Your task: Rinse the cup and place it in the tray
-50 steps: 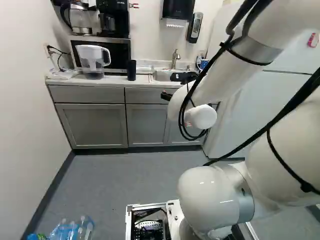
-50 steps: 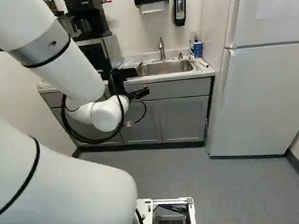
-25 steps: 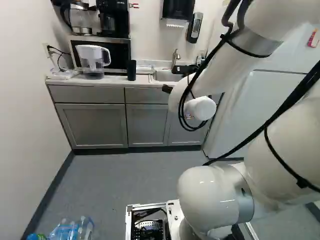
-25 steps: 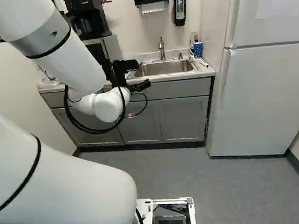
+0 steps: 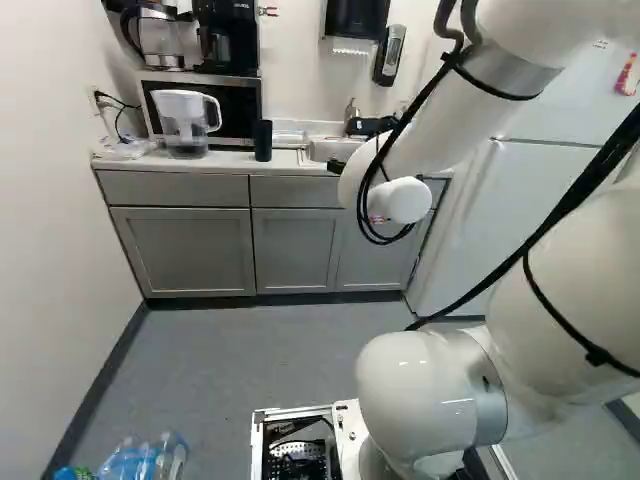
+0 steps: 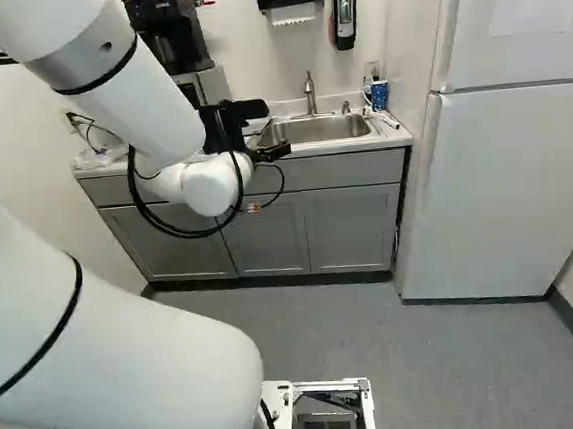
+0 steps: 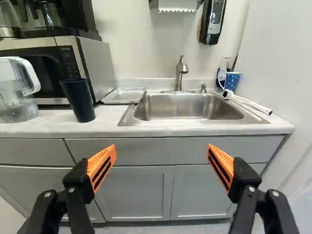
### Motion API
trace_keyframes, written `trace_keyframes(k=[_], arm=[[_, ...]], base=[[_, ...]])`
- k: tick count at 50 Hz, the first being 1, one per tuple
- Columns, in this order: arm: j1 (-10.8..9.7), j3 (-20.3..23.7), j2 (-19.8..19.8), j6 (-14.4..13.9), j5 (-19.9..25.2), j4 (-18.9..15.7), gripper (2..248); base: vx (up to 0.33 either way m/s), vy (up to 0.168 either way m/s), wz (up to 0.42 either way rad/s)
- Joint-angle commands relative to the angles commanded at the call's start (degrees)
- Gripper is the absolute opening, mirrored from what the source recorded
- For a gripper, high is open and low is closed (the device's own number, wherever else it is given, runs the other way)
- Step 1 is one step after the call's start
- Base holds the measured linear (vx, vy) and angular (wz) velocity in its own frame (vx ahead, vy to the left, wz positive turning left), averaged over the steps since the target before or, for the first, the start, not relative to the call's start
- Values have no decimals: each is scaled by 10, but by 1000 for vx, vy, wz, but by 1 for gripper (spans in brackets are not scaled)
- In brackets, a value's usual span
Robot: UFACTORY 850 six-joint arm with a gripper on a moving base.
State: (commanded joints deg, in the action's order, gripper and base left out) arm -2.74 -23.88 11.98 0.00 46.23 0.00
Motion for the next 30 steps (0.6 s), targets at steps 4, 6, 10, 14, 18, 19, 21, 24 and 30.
trace_keyframes(k=[4,6,10,14,18,19,21,24,30], arm=[[-1,-7,-2,0,-4,0,247],[-2,-10,-3,0,-7,0,247],[-3,-17,-5,0,-12,0,247],[-4,-23,-5,0,-18,0,247],[-5,-28,-6,0,-23,0,247],[-6,-30,-6,0,-25,0,247],[-6,-32,-6,0,-28,0,247],[-7,-37,-6,0,-32,0,247],[-8,-44,-6,0,-41,0,247]], base=[[0,0,0],[0,0,0],[0,0,0],[0,0,0],[0,0,0],[0,0,0],[0,0,0],[0,0,0],[0,0,0]])
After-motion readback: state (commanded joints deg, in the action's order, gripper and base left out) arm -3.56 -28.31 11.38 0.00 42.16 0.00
